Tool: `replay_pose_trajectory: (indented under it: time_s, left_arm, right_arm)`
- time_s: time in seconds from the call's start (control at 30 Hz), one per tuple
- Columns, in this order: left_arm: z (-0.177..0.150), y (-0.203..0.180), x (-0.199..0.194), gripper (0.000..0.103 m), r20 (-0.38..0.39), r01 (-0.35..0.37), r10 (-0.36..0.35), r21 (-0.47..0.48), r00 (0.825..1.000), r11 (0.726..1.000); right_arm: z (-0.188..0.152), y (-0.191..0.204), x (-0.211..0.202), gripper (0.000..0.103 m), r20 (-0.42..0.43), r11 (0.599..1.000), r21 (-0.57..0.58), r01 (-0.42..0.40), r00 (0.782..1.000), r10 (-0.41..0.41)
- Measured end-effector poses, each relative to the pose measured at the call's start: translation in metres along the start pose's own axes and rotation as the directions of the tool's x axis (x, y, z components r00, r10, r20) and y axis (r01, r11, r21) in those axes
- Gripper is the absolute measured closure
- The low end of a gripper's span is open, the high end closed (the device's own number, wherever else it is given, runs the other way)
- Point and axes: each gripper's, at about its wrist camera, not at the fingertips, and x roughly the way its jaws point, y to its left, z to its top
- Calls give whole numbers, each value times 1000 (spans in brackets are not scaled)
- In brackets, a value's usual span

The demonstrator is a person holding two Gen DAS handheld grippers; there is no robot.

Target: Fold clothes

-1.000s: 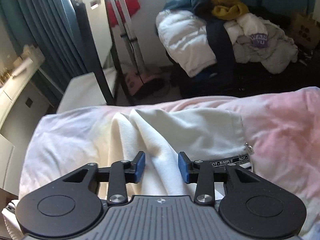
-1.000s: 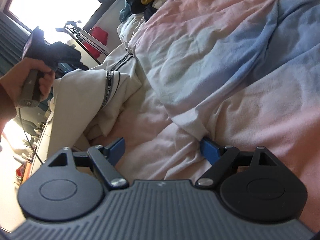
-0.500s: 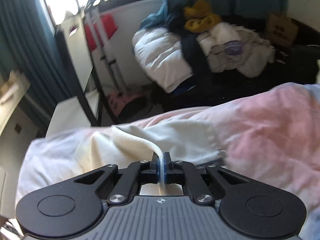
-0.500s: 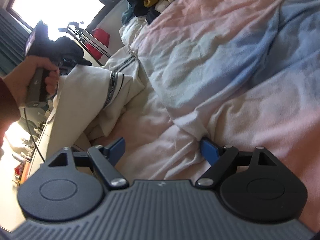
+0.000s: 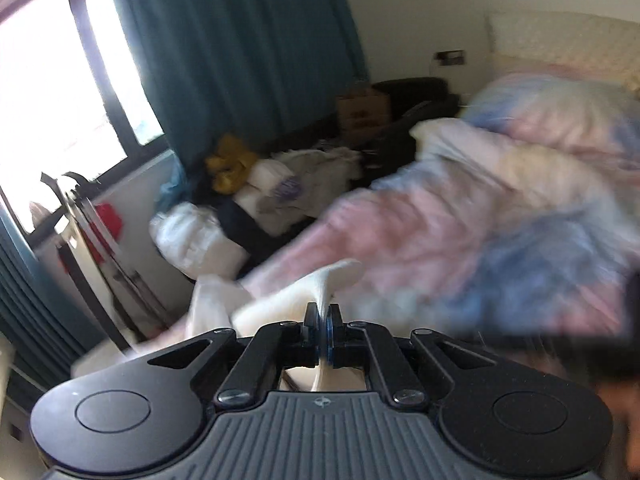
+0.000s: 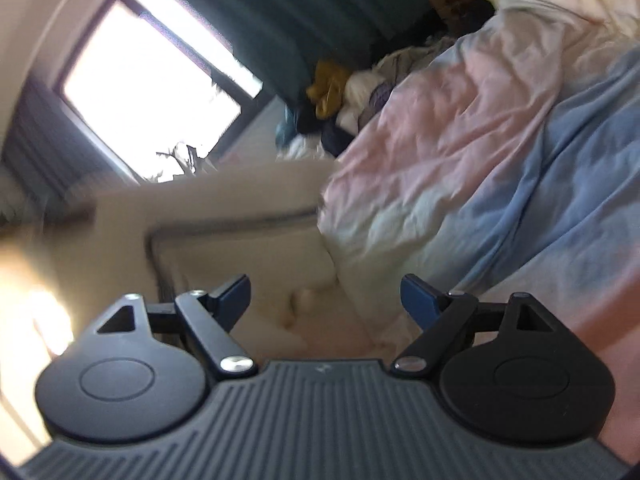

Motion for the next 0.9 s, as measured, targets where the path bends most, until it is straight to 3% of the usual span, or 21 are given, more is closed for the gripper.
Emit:
replay_pose_trajectory:
  time_s: [0.1, 0.23, 0.37, 0.53, 0.6, 0.8, 0.9]
  left_arm:
    - [-55, -29, -12, 99, -8, 38, -39, -78, 999, 996]
    - [-117, -36, -19, 99, 24, 14, -9, -222, 1000, 975]
    - [-160, -21, -24, 99, 63, -9, 34, -355, 997, 935]
    - [-186, 13, -19, 99, 57, 3, 26, -456, 998, 890]
    - [-192, 19, -16, 99, 62, 7, 26, -481, 998, 876]
    - [-203, 30, -7, 99, 45, 23, 0, -521, 999, 853]
    - [-204, 33, 3, 99, 43, 36, -15, -547, 999, 836]
  right_arm:
    - [8, -15, -13, 18, 24, 992, 121, -36, 999, 33]
    - [8, -45, -4, 18, -54, 946, 319, -50, 996, 71]
    - [0, -66, 22, 19, -181, 897, 440, 44, 983, 40]
    - [1, -56, 75, 19, -246, 885, 466, -27, 956, 159]
    - [1, -52, 93, 19, -262, 894, 446, -31, 951, 164]
    - [9, -49, 127, 22, -287, 922, 387, 18, 952, 102]
    - [17, -45, 132, 22, -276, 950, 306, 65, 961, 23]
